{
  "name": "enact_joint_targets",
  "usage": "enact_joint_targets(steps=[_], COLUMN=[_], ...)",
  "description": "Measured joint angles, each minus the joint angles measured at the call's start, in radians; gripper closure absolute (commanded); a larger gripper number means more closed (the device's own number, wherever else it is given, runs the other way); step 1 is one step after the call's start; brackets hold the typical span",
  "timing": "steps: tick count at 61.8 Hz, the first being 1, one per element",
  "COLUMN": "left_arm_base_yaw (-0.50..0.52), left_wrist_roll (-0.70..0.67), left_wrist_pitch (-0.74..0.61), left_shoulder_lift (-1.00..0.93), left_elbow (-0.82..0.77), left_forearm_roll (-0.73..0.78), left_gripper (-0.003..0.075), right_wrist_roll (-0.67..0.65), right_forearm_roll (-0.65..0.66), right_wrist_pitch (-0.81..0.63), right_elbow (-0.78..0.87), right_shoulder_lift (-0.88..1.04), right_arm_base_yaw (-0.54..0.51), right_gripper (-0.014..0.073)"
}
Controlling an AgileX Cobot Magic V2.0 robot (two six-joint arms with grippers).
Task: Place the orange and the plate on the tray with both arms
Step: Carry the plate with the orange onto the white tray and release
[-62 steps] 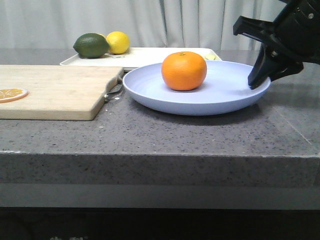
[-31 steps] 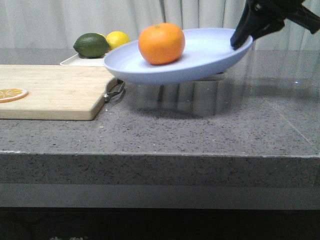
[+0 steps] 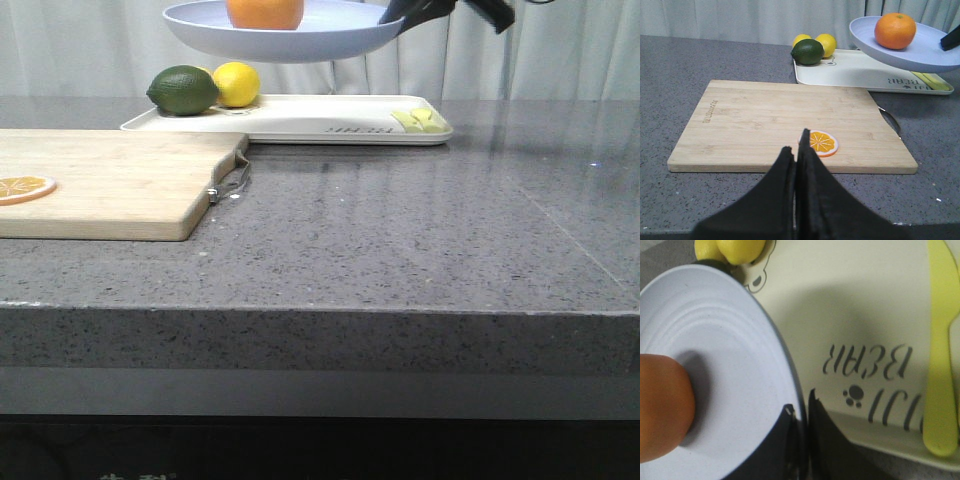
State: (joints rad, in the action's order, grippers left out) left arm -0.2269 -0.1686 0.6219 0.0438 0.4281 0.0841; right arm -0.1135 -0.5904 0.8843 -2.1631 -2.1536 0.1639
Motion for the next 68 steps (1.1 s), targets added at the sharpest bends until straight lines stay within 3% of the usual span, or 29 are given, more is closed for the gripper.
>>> enact_joint_targets(steps=[14, 22, 46, 68], left_arm_base_yaw=[0.0, 0.0, 0.0, 0.0], left_wrist_roll=[0.0, 0.0, 0.0, 0.0], left_wrist_pitch=[0.0, 0.0, 0.0, 0.0], left_shoulder_lift=[0.0, 0.0, 0.0, 0.0], left_elbow=[0.0, 0.0, 0.0, 0.0], left_forearm_roll=[0.0, 0.0, 0.0, 0.0], left_gripper=[0.0738, 0.0738, 0.0738, 0.0738], right_wrist_roll=[-0.101, -0.157, -0.263, -0.272], right_forearm_roll=[0.004, 0.05, 0.127, 0.152], right_wrist_pitch=[0.01, 0.001, -0.08, -0.102], right_elbow=[-0.316, -0.41, -0.437, -0.44], right_shoulder_lift=[-0.254, -0.34, -0.401, -0.401], right_arm_base_yaw=[0.0, 0.0, -0.006, -0.006], right_gripper=[0.0703, 0.0703, 0.0703, 0.0702])
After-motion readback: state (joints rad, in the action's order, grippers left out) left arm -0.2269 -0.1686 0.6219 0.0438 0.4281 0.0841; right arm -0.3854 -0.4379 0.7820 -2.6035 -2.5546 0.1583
